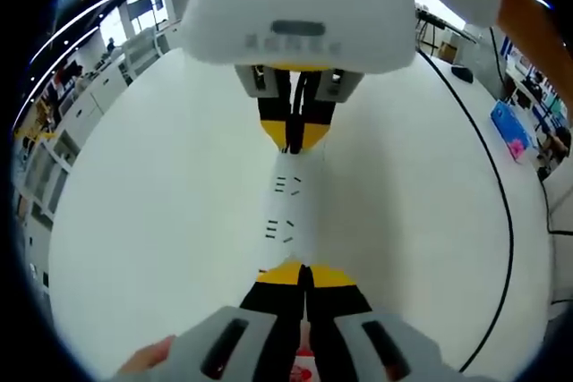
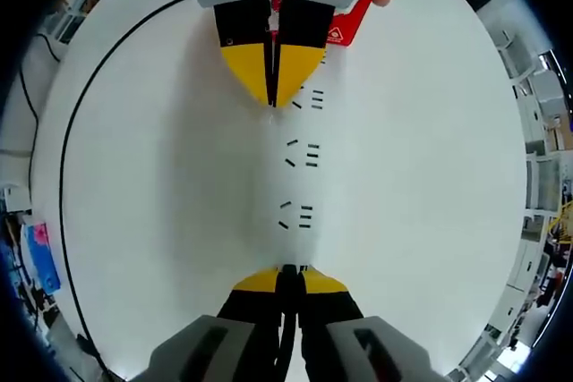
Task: Locate the USB plug end of the data cable currently connected to the USB port on the desk. Grip the plug, withdraw it from the port, and place it onto the desktop.
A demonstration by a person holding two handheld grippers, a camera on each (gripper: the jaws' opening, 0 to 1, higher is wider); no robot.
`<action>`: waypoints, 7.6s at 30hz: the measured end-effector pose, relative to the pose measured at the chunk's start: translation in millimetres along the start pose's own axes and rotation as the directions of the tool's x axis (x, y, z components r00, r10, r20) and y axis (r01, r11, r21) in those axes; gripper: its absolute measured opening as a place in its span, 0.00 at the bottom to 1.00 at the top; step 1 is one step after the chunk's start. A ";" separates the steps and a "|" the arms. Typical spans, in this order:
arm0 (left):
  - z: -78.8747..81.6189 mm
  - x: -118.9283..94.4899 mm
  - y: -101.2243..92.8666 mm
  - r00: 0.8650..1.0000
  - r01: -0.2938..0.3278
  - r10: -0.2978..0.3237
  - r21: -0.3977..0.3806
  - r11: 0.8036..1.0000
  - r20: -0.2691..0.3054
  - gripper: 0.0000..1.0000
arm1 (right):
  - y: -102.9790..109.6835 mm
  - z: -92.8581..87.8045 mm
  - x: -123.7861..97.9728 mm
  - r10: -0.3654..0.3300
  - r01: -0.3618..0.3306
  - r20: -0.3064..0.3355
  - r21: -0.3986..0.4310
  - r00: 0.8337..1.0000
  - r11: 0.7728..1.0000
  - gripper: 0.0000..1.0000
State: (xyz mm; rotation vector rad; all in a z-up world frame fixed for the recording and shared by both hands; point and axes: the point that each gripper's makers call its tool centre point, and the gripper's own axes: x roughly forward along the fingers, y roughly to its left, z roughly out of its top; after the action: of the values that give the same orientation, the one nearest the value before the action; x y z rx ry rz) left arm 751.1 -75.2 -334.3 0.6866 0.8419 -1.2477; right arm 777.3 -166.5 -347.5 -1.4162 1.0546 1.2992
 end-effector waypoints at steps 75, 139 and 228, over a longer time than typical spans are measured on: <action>0.9 -1.2 5.9 1.000 -0.024 0.023 -0.039 0.999 -0.022 0.01 | -4.7 -3.6 -10.7 0.012 -0.013 -0.026 -0.029 1.000 0.999 0.08; 0.5 -2.4 0.3 1.000 -0.017 0.018 -0.057 0.998 0.008 0.02 | 59.6 21.4 -67.2 -0.373 0.117 0.526 0.455 0.765 0.883 0.09; -4.3 -4.9 3.8 0.999 -0.028 0.029 -0.052 0.998 0.020 0.02 | 134.1 60.0 -19.4 -0.642 0.007 0.540 0.762 0.544 0.647 0.10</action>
State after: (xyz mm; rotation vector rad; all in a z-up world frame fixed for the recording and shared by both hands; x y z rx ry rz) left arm 753.6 -68.3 -332.5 0.6408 0.8421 -1.2014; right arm 632.4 -136.7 -339.7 -0.3139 0.4618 0.8764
